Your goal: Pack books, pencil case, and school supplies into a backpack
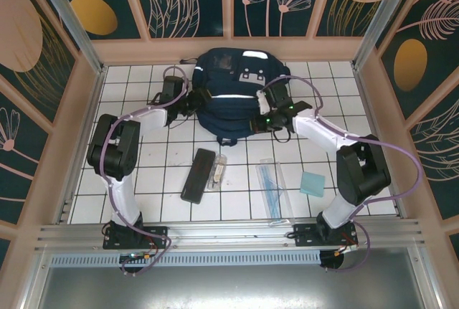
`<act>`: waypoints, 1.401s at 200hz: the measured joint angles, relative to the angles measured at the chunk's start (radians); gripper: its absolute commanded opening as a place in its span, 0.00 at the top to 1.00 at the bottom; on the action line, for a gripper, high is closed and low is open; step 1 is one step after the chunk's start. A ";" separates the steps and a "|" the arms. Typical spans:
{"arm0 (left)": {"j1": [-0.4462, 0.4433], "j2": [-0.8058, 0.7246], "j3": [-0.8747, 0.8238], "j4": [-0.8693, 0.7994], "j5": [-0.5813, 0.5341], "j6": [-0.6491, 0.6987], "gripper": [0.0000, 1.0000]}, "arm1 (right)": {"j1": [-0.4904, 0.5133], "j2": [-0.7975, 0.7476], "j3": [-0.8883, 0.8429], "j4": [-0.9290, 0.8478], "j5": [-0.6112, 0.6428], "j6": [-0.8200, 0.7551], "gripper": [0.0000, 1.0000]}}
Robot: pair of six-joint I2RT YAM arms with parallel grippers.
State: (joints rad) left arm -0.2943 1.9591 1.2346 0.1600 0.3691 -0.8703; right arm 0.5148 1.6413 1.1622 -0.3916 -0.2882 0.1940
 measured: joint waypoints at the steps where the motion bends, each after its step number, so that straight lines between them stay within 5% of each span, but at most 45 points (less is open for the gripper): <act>1: 0.000 0.000 0.002 -0.002 0.000 0.001 0.01 | 0.002 0.000 0.000 0.003 -0.003 0.001 1.00; 45: 0.013 -0.072 -0.026 -0.047 -0.074 0.038 0.01 | 0.100 0.078 0.012 0.185 -0.146 0.105 1.00; 110: 0.019 -0.497 -0.233 -0.179 -0.225 0.051 0.01 | 0.142 0.206 0.187 0.267 -0.236 0.154 1.00; 141: 0.018 -0.607 -0.389 -0.063 -0.194 -0.081 0.01 | 0.146 0.206 0.188 0.322 -0.262 0.196 1.00; 192: -0.014 -0.514 -0.588 0.138 -0.183 -0.358 0.02 | 0.184 0.206 0.188 0.365 -0.289 0.250 1.00; 200: -0.021 -0.505 -0.587 0.163 -0.193 -0.381 0.09 | 0.187 0.206 0.188 0.366 -0.289 0.254 1.00; 208: -0.027 -0.497 -0.587 0.191 -0.198 -0.405 0.26 | 0.187 0.206 0.188 0.368 -0.289 0.257 1.00; 216: -0.032 -0.488 -0.587 0.227 -0.198 -0.420 0.61 | 0.187 0.206 0.183 0.372 -0.289 0.258 1.00; 228: -0.039 -0.476 -0.588 0.275 -0.198 -0.445 1.00 | 0.187 0.204 0.166 0.375 -0.289 0.257 1.00; 280: -0.053 -0.470 -0.603 0.300 -0.197 -0.457 1.00 | 0.174 0.133 0.053 0.213 -0.254 0.120 1.00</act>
State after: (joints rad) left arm -0.3477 1.4887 0.6312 0.4603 0.1719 -1.3273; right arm 0.6891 1.7741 1.2156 -0.1787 -0.5423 0.3141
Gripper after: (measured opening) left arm 0.106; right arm 0.050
